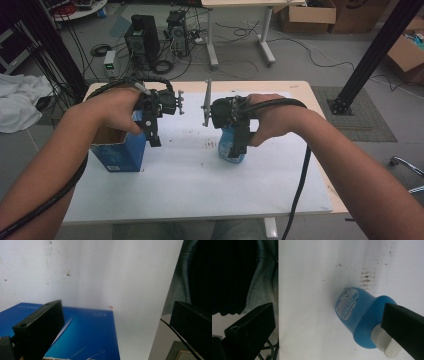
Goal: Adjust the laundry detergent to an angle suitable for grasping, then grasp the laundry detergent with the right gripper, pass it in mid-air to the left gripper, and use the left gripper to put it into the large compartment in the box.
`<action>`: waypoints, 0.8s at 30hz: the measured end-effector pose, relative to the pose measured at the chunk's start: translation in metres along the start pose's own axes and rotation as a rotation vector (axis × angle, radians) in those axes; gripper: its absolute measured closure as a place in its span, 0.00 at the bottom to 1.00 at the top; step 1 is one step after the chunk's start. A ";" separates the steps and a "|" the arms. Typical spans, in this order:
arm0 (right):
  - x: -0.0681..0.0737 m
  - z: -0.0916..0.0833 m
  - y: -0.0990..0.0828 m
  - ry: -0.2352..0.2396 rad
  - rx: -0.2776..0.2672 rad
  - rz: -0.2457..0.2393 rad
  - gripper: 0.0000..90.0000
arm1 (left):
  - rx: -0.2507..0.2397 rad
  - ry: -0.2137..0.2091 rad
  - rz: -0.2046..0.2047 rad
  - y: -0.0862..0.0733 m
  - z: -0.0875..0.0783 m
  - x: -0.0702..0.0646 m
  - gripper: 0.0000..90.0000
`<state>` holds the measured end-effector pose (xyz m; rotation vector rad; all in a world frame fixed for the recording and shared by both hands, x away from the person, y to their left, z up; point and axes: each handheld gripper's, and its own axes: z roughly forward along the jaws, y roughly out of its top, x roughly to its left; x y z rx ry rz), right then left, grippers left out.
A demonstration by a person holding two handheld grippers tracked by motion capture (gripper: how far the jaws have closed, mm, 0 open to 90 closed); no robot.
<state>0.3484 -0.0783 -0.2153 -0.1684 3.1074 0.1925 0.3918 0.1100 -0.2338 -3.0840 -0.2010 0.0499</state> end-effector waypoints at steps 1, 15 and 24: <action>-0.001 0.000 0.000 -0.002 -0.003 -0.005 0.00 | 0.002 0.000 0.004 0.001 0.000 0.000 0.00; -0.002 0.002 0.004 0.001 -0.006 -0.025 0.00 | -0.002 0.008 0.004 0.000 -0.001 0.001 0.00; -0.001 0.002 0.014 0.005 0.014 -0.043 0.00 | -0.009 0.012 -0.005 -0.010 -0.003 0.001 0.00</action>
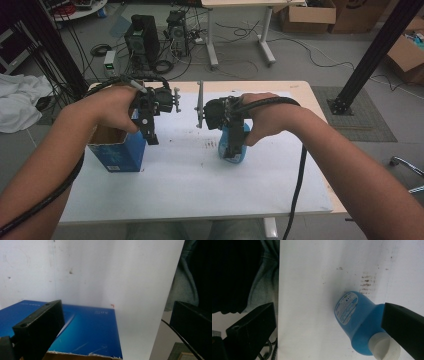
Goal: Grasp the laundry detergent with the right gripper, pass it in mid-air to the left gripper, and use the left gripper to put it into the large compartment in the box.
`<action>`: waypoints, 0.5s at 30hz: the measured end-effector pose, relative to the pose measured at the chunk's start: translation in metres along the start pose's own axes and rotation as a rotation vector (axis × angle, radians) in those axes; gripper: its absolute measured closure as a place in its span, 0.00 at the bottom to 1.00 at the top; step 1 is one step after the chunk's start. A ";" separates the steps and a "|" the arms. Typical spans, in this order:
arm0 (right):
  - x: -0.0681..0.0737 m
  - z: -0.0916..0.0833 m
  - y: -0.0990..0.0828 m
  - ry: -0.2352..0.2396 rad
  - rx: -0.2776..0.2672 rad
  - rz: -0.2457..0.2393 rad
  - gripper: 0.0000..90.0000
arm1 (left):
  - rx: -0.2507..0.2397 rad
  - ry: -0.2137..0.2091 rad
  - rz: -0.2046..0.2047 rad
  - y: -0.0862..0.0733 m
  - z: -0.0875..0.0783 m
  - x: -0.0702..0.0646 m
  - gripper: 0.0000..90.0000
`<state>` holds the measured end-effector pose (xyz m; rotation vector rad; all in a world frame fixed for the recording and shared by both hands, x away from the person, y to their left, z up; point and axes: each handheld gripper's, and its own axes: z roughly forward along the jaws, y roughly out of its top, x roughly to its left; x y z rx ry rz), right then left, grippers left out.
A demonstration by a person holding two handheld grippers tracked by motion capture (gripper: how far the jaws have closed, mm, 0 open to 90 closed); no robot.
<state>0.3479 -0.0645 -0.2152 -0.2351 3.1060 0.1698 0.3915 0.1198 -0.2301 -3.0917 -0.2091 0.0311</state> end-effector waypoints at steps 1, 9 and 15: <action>0.000 0.000 0.000 0.001 0.006 0.008 0.00 | -0.001 -0.002 -0.001 0.000 0.001 0.000 0.00; 0.000 0.002 -0.002 -0.007 0.006 0.015 0.00 | -0.004 0.001 0.006 0.000 0.002 -0.002 0.00; -0.001 -0.001 -0.004 -0.033 -0.029 0.025 0.00 | -0.006 -0.001 0.001 -0.001 0.002 -0.004 0.00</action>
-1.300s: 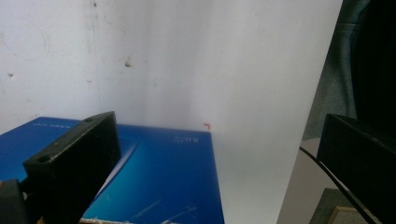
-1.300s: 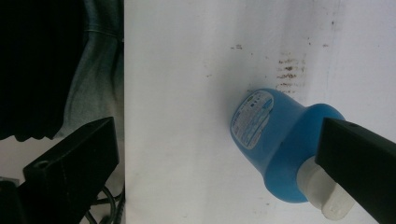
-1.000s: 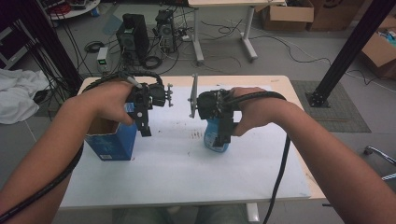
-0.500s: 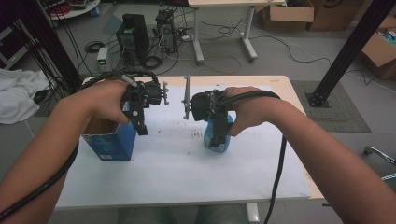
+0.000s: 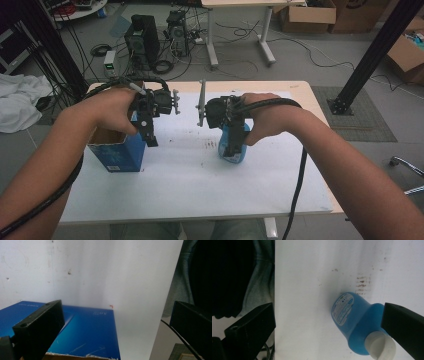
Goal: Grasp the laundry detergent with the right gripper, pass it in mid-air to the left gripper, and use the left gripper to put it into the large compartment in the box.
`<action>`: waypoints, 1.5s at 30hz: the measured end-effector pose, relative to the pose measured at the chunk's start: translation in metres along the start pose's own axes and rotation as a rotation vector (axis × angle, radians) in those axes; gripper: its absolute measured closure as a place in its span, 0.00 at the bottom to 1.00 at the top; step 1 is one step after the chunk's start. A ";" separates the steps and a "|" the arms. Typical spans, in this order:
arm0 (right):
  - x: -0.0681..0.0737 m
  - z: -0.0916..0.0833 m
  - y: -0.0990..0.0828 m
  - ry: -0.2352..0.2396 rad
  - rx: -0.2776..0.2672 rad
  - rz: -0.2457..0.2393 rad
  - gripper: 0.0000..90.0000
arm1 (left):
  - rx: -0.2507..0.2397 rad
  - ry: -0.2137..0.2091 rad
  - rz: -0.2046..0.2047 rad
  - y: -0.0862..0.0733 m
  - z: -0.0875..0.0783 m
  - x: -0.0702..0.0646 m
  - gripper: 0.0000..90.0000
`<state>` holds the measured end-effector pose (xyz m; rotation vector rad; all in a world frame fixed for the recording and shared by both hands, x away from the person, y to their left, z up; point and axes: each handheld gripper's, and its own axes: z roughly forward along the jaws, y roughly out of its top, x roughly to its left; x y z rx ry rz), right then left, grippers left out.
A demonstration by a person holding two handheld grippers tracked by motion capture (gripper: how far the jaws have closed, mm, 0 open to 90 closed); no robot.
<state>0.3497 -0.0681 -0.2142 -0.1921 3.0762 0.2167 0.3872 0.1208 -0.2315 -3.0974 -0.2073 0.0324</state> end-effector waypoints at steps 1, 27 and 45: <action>-0.001 -0.001 0.000 -0.003 -0.008 0.004 0.00 | -0.002 0.000 -0.003 -0.001 0.000 -0.001 0.00; -0.043 -0.018 -0.086 -0.213 -0.427 0.322 0.00 | -0.004 0.015 0.017 0.004 -0.004 -0.006 0.00; -0.006 0.034 -0.182 -0.244 -0.728 0.469 0.00 | -0.011 0.014 0.029 0.003 -0.002 -0.007 0.00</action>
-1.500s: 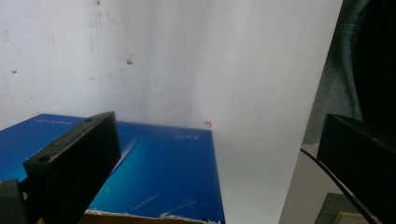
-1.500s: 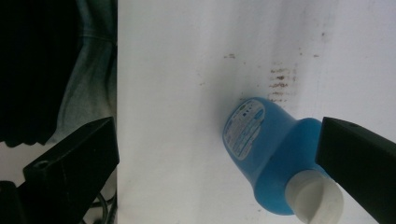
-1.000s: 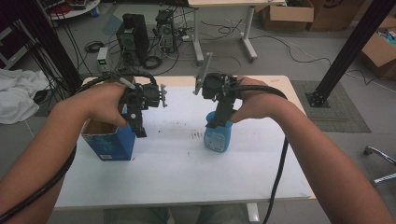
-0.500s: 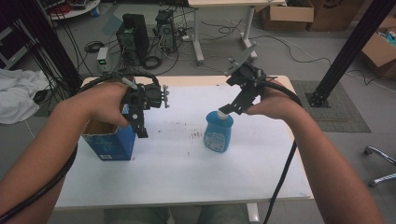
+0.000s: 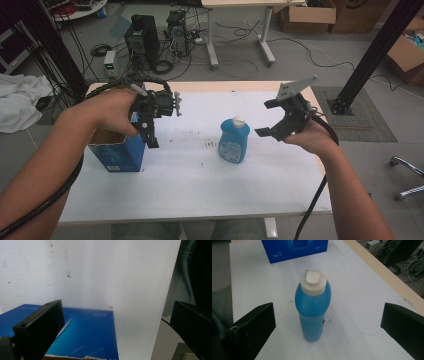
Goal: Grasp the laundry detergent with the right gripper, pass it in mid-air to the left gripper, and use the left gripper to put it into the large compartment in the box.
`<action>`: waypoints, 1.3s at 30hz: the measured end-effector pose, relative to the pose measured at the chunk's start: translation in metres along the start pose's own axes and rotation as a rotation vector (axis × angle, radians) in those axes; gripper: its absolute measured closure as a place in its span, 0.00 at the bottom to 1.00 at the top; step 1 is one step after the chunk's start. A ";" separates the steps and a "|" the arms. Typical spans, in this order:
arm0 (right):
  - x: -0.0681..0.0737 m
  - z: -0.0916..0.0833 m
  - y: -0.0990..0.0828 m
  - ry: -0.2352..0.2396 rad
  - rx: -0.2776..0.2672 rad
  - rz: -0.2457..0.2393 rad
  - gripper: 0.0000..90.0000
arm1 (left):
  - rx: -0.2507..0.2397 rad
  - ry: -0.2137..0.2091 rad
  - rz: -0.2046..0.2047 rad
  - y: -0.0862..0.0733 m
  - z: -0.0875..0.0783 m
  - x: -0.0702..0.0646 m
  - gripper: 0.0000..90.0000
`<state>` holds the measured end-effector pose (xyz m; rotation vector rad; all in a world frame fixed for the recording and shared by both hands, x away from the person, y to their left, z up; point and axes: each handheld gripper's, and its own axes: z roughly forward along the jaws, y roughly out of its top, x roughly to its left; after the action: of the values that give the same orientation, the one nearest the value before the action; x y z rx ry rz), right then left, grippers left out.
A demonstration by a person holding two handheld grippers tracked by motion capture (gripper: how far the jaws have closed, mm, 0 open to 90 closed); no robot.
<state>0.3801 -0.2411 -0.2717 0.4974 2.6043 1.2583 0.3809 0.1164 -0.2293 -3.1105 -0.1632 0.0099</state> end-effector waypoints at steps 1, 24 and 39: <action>0.001 0.000 -0.007 -0.001 -0.016 0.009 0.00 | -0.004 0.002 0.000 -0.001 0.001 0.000 0.00; 0.016 0.083 -0.083 0.008 -0.149 0.094 0.00 | -0.003 0.012 0.027 -0.001 -0.003 -0.010 0.00; 0.019 0.120 -0.094 -0.004 -0.190 0.111 0.00 | -0.003 0.014 0.027 -0.001 -0.002 -0.013 0.00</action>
<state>0.3824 -0.2025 -0.4205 0.6148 2.4499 1.5192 0.3682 0.1156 -0.2269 -3.1149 -0.1218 -0.0114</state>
